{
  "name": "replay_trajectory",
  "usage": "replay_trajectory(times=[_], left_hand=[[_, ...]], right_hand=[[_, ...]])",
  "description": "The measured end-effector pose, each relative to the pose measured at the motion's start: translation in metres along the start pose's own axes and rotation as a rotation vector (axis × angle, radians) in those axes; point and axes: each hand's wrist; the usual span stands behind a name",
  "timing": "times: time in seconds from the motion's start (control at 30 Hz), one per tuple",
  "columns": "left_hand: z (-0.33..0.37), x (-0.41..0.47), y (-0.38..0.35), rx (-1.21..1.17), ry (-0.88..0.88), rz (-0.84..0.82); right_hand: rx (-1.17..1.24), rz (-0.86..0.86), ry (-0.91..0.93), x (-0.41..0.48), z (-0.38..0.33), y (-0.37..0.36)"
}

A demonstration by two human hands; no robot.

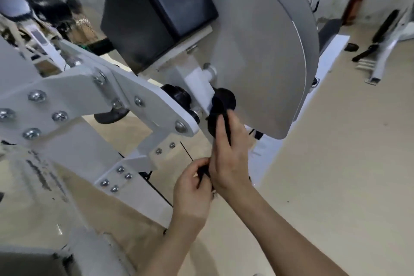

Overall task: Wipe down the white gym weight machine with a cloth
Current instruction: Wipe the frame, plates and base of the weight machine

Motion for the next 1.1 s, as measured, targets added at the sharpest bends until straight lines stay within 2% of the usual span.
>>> replay_trajectory(times=[0.07,0.13,0.2,0.3,0.43,0.6,0.7,0.8,0.87,0.93,1.03,1.1], left_hand=[[0.012,0.007,0.001,-0.086,0.011,-0.019],[0.016,0.008,0.001,-0.086,-0.016,-0.075],[0.014,0.004,0.001,-0.062,-0.066,-0.135],[-0.003,-0.009,-0.003,0.145,-0.112,-0.174],[-0.021,-0.022,-0.017,0.214,-0.132,-0.151],[0.016,-0.008,-0.026,0.244,-0.274,-0.03],[0.019,0.001,-0.03,0.359,-0.307,0.056],[-0.011,-0.015,-0.041,0.593,-0.364,0.005],[-0.039,-0.029,-0.047,0.76,-0.295,-0.079],[-0.057,-0.038,-0.049,0.843,-0.247,-0.12],[-0.055,-0.044,-0.047,1.007,-0.29,-0.075],[-0.046,-0.047,-0.046,1.086,-0.362,-0.068]], right_hand=[[-0.009,0.118,0.157,0.029,-0.015,-0.012],[-0.009,0.139,0.209,0.045,-0.023,-0.013],[-0.084,0.103,0.279,0.037,-0.013,-0.009],[-0.181,-0.024,0.314,0.002,0.028,0.005],[-0.144,-0.183,0.199,-0.009,0.036,0.017],[-0.09,-0.177,0.385,0.063,-0.012,0.018],[-0.118,-0.217,0.447,0.062,-0.001,0.02],[-0.16,-0.318,0.372,0.017,0.037,0.023],[-0.226,-0.407,0.264,-0.015,0.067,0.029],[-0.323,-0.461,0.233,-0.037,0.095,0.038],[-0.479,-0.454,0.293,-0.044,0.125,0.052],[-0.5,-0.428,0.258,-0.036,0.127,0.056]])
Point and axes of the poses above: each hand's wrist, its own x-axis towards the middle knuckle, its own y-axis out of the back of the hand, z = x × y, and after that the axes turned 15 degrees about -x, right-handed
